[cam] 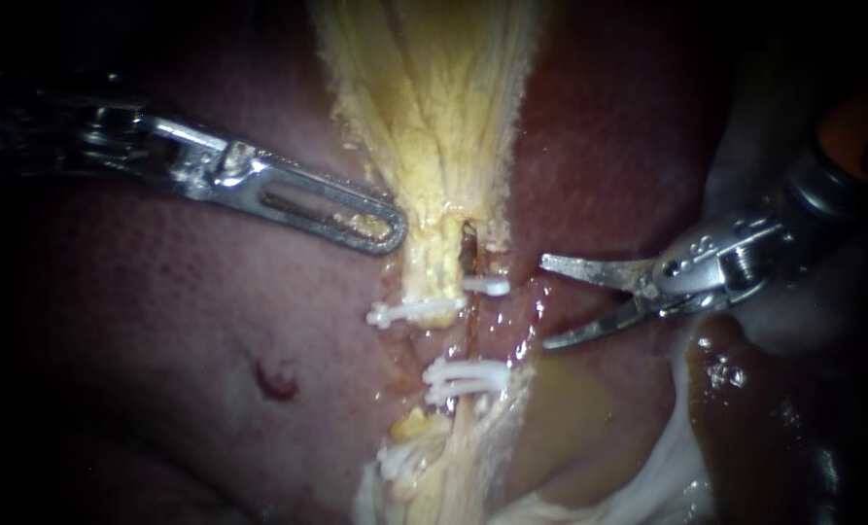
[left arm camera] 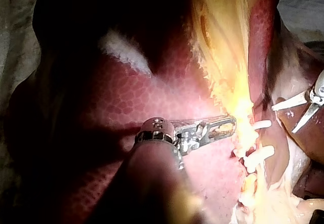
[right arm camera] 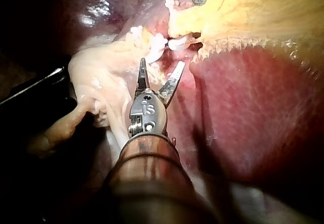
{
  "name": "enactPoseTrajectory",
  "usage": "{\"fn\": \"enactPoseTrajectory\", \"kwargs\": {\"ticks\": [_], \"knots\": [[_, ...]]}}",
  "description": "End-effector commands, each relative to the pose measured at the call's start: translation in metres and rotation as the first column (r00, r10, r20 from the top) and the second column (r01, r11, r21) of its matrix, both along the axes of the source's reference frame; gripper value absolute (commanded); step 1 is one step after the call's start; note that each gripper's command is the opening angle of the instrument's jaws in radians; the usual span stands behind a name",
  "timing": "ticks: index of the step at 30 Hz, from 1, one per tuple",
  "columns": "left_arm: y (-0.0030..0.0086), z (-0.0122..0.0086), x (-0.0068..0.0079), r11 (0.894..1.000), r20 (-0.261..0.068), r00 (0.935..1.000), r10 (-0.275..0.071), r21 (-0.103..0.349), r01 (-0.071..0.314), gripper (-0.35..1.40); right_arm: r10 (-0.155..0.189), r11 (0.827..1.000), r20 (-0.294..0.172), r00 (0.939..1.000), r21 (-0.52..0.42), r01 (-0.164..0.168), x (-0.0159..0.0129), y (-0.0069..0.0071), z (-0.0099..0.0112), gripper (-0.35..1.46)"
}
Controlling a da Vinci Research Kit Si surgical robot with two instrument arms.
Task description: Go to the cutting position right tube
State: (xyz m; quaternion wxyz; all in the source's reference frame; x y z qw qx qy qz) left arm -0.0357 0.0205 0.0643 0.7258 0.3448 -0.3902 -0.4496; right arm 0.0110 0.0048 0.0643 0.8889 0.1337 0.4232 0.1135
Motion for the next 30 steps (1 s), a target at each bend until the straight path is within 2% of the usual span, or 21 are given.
{"fn": "enactPoseTrajectory", "kwargs": {"ticks": [1,3,9,13,18,20,22,30], "knots": [[0.0001,-0.0003,0.0004,1.000,0.002,1.0000,0.002,0.002,-0.002,-0.35,0.000,1.000,0.000,1.0000,0.000,0.000,0.0000,0.0000,0.0000,1.45],[0.0004,-0.0010,0.0014,1.000,0.005,1.0000,0.006,0.004,-0.006,-0.35,-0.002,1.000,-0.001,1.0000,0.002,0.002,0.0000,0.0000,0.0000,1.45],[0.0019,-0.0036,0.0063,0.999,-0.018,0.9993,-0.032,-0.012,0.032,-0.35,-0.007,1.000,-0.006,1.0000,0.007,0.007,0.0001,0.0000,0.0000,1.45],[0.0030,-0.0049,0.0081,0.999,-0.026,0.9983,-0.052,-0.013,0.052,-0.35,-0.010,1.000,-0.007,0.9999,0.009,0.010,0.0001,-0.0001,-0.0001,1.45],[0.0031,-0.0050,0.0080,0.998,-0.027,0.9978,-0.060,-0.014,0.060,-0.35,-0.027,0.999,-0.022,0.9994,0.026,0.028,0.0003,-0.0001,-0.0001,1.45],[0.0030,-0.0050,0.0080,0.998,-0.028,0.9978,-0.061,-0.014,0.060,-0.35,-0.046,0.998,-0.037,0.9983,0.043,0.047,0.0006,-0.0002,0.0000,1.43],[0.0030,-0.0050,0.0080,0.998,-0.028,0.9978,-0.061,-0.014,0.060,-0.35,-0.080,0.993,-0.069,0.9944,0.087,0.086,0.0010,-0.0004,0.0002,1.43],[0.0029,-0.0051,0.0079,0.998,-0.028,0.9977,-0.061,-0.014,0.061,-0.35,-0.061,0.968,-0.080,0.9949,0.238,0.079,0.0025,-0.0024,0.0026,1.38]]}}
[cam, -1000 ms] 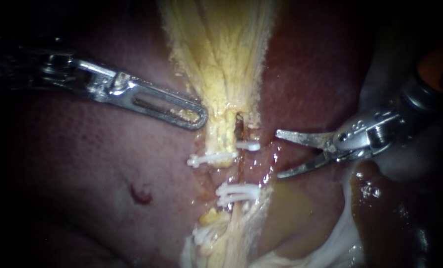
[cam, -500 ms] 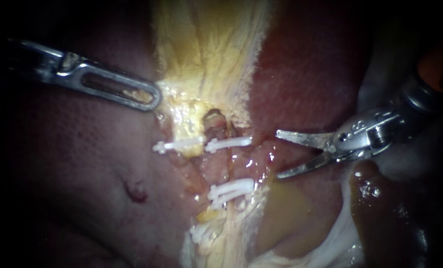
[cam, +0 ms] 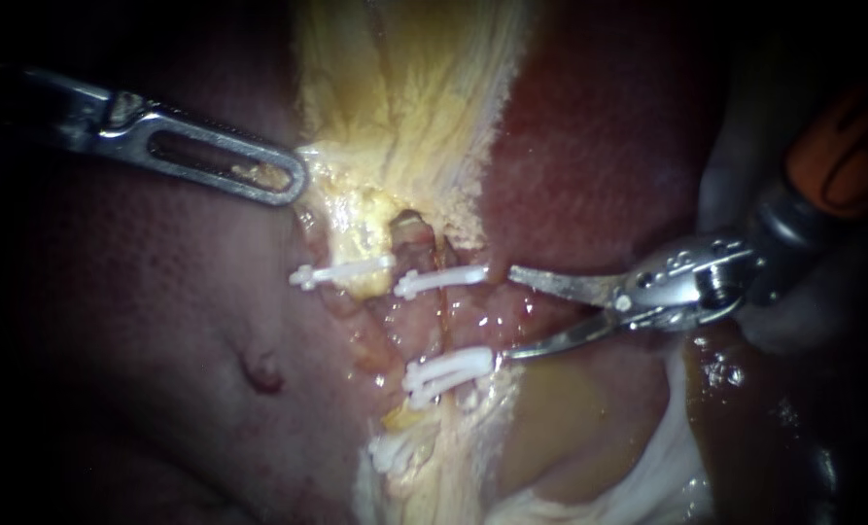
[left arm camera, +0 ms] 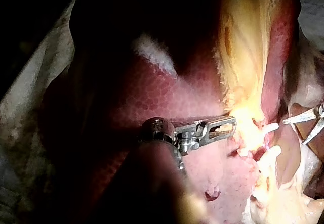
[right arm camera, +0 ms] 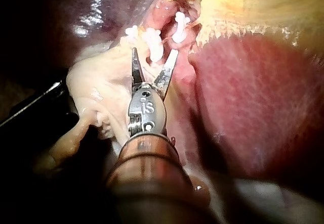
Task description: Go to the cutting position right tube
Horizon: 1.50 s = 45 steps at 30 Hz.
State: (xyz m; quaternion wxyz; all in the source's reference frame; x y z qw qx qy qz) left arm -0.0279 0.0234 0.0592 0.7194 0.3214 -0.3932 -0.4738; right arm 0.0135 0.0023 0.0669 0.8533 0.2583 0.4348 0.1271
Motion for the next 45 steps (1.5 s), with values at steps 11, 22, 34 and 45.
{"fn": "enactPoseTrajectory", "kwargs": {"ticks": [11,22,34,45], "knots": [[-0.0002,0.0001,-0.0001,1.000,-0.002,1.0000,-0.001,-0.001,0.001,-0.35,-0.047,0.994,0.048,0.9977,0.099,0.042,0.0014,-0.0011,0.0044,1.33],[-0.0002,0.0002,-0.0001,1.000,-0.002,1.0000,-0.001,-0.002,0.001,-0.35,-0.066,0.987,0.041,0.9970,0.147,0.059,0.0043,-0.0007,0.0077,1.33],[-0.0003,0.0002,0.0000,1.000,-0.002,1.0000,-0.001,-0.002,0.001,-0.35,-0.085,0.969,-0.103,0.9910,0.223,0.106,0.0066,-0.0002,0.0089,1.34],[-0.0001,0.0004,0.0001,1.000,-0.001,1.0000,0.000,-0.002,0.000,-0.35,-0.111,0.946,-0.256,0.9602,0.270,0.182,0.0070,-0.0005,0.0083,1.31]]}}
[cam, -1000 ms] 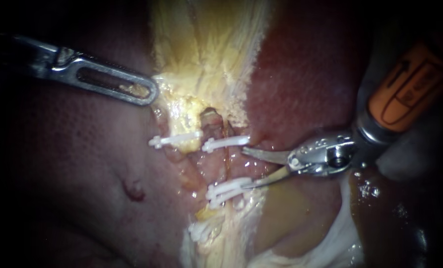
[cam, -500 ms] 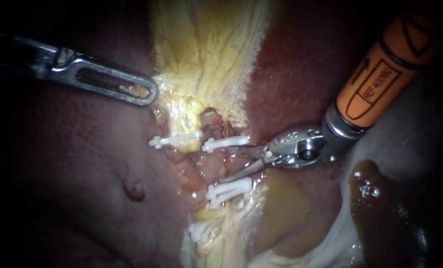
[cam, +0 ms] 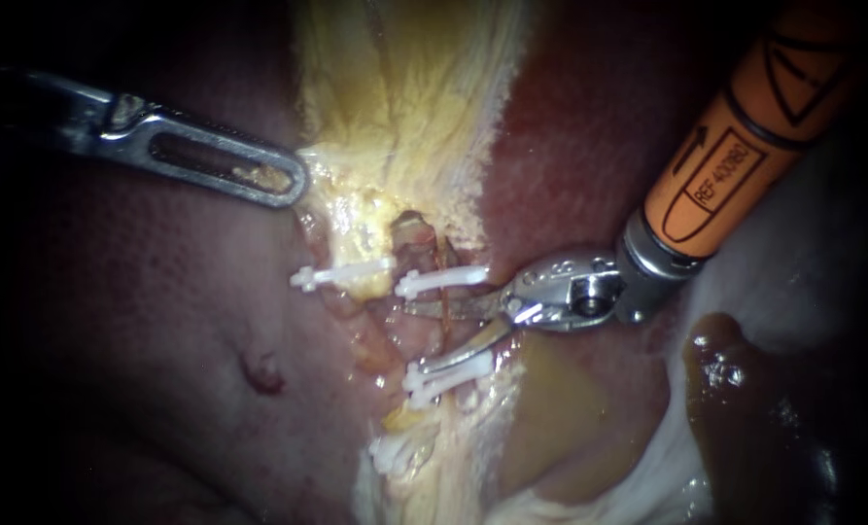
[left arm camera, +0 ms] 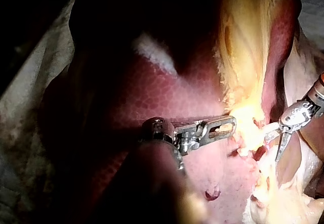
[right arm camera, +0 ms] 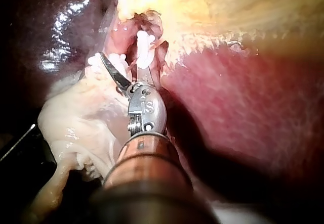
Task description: Go to the cutting position right tube
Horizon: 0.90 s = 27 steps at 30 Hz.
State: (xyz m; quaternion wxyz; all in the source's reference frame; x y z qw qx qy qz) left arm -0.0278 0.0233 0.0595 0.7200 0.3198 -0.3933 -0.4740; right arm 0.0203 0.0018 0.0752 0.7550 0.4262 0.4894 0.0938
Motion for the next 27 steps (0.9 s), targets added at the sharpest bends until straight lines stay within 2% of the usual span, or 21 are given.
{"fn": "enactPoseTrajectory", "kwargs": {"ticks": [1,8,13,27], "knots": [[0.0000,0.0001,0.0000,1.000,0.001,1.0000,0.001,0.000,-0.001,-0.35,0.000,1.000,-0.005,1.0000,0.006,0.000,0.0003,-0.0001,-0.0002,1.31],[0.0001,0.0003,0.0000,1.000,0.001,1.0000,0.000,0.000,0.000,-0.35,-0.010,0.999,-0.042,0.9991,0.031,0.011,0.0020,-0.0007,-0.0011,1.29],[0.0001,0.0003,0.0000,1.000,0.001,1.0000,0.000,0.000,0.000,-0.35,-0.002,0.999,-0.053,0.9986,0.037,0.004,0.0032,-0.0010,-0.0015,1.29],[0.0001,0.0004,-0.0001,1.000,0.000,1.0000,0.000,0.000,0.000,-0.35,0.035,0.997,-0.077,0.9964,0.065,-0.030,0.0055,-0.0006,-0.0013,1.29]]}}
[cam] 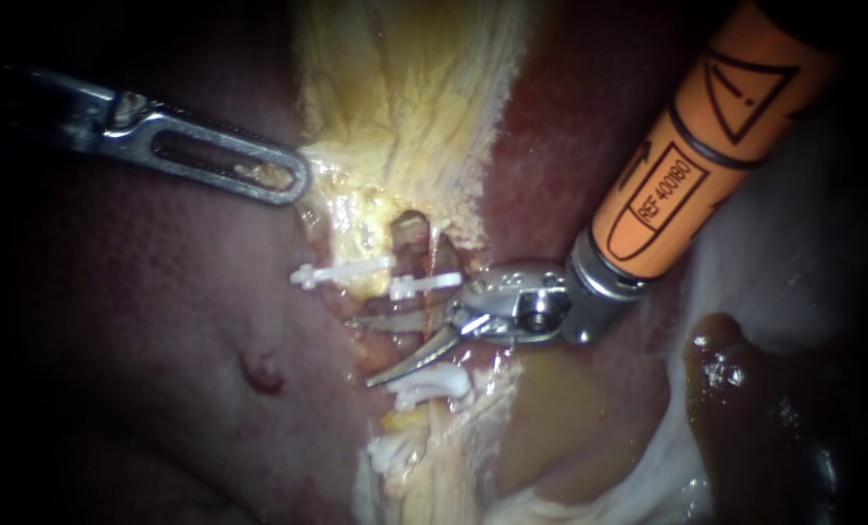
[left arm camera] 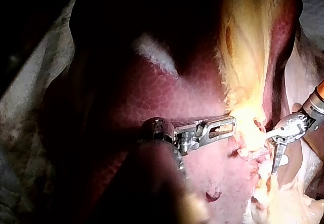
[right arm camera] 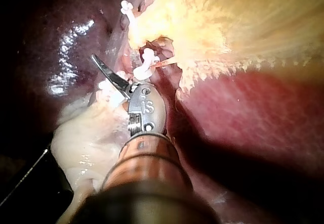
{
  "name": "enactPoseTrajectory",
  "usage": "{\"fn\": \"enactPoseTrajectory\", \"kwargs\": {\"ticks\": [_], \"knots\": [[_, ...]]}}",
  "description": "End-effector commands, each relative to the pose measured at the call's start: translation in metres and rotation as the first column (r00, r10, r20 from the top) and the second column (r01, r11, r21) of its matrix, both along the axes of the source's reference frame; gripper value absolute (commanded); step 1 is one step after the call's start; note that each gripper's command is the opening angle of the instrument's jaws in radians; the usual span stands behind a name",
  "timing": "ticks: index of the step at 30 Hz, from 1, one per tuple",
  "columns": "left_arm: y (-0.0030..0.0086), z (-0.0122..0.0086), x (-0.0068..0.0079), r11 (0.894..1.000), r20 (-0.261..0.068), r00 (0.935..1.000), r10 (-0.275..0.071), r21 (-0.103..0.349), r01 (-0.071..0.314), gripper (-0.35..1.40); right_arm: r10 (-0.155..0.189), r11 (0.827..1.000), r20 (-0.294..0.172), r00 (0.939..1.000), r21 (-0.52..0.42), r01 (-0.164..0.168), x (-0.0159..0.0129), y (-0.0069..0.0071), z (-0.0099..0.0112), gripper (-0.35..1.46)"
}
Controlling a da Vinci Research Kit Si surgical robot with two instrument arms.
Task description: Go to the cutting position right tube
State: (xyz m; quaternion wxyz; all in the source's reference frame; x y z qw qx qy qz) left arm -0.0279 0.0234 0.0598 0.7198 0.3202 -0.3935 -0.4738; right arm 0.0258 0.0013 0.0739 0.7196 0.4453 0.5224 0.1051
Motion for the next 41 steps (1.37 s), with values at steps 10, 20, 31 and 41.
{"fn": "enactPoseTrajectory", "kwargs": {"ticks": [10,20,31,41], "knots": [[0.0000,0.0000,0.0000,1.000,-0.001,1.0000,0.000,0.000,0.000,-0.35,0.000,1.000,-0.012,0.9999,0.007,0.000,-0.0002,-0.0003,-0.0010,1.29],[0.0000,0.0000,0.0000,1.000,-0.001,1.0000,0.000,0.000,0.000,-0.35,-0.012,0.999,-0.062,0.9980,0.031,0.014,-0.0004,-0.0010,-0.0041,1.29],[0.0000,0.0001,0.0001,1.000,-0.001,1.0000,0.000,0.000,0.000,-0.35,-0.024,0.999,-0.074,0.9970,0.039,0.027,-0.0004,-0.0011,-0.0047,1.29],[0.0000,0.0001,0.0000,1.000,-0.001,1.0000,0.000,0.000,0.000,-0.35,-0.024,0.999,-0.074,0.9970,0.039,0.027,-0.0004,-0.0011,-0.0047,1.29]]}}
